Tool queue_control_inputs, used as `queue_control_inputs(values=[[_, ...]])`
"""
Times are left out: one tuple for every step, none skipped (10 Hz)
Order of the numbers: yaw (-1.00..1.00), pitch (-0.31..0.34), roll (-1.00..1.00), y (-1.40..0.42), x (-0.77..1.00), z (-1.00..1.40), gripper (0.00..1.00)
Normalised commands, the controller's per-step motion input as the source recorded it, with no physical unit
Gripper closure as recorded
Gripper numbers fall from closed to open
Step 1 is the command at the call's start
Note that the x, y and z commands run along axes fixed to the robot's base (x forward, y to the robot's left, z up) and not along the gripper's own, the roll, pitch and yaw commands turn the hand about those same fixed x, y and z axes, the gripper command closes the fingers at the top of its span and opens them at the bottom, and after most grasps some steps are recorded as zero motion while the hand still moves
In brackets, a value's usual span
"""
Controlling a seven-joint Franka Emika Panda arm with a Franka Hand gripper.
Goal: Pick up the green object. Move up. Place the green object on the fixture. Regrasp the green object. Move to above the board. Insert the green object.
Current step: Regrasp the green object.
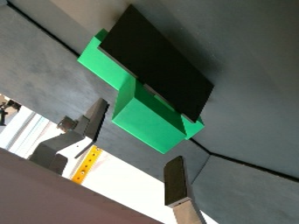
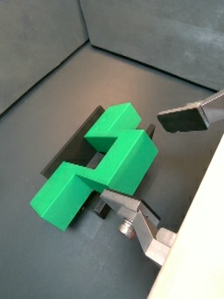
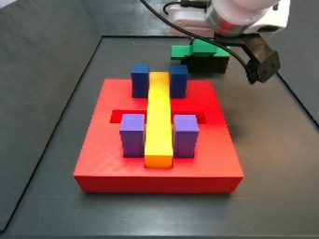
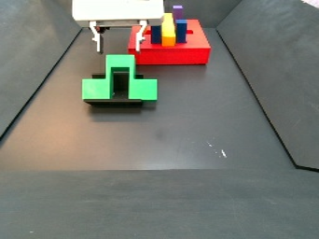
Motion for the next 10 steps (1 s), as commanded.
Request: queue_control_inputs(values=[[0.0,-0.006,0.0,0.06,0.0,-0.09,0.0],[0.01,-0.003,0.01,0.06,0.03,-0.07,0.0],[0.04,-0.026,0.04,0.08,0.05,-0.13,0.0],[0.07,-0.026,0.03,0.06,0.1,-0.16,0.0],[0.1,0.0,0.02,0.0,0.32,-0.16,0.0],[0.09,0.0,0.03,0.0,0.31,-0.21,0.0],[0.09,0.0,0.03,0.0,0.23,-0.22,0.0],[0.07,0.0,0.05,0.0,0.19,-0.21,0.0],[0.05,0.0,0.07,0.04,0.19,-0.17,0.0],[0.0,0.0,0.03,0.06,0.03,-0.11,0.0]])
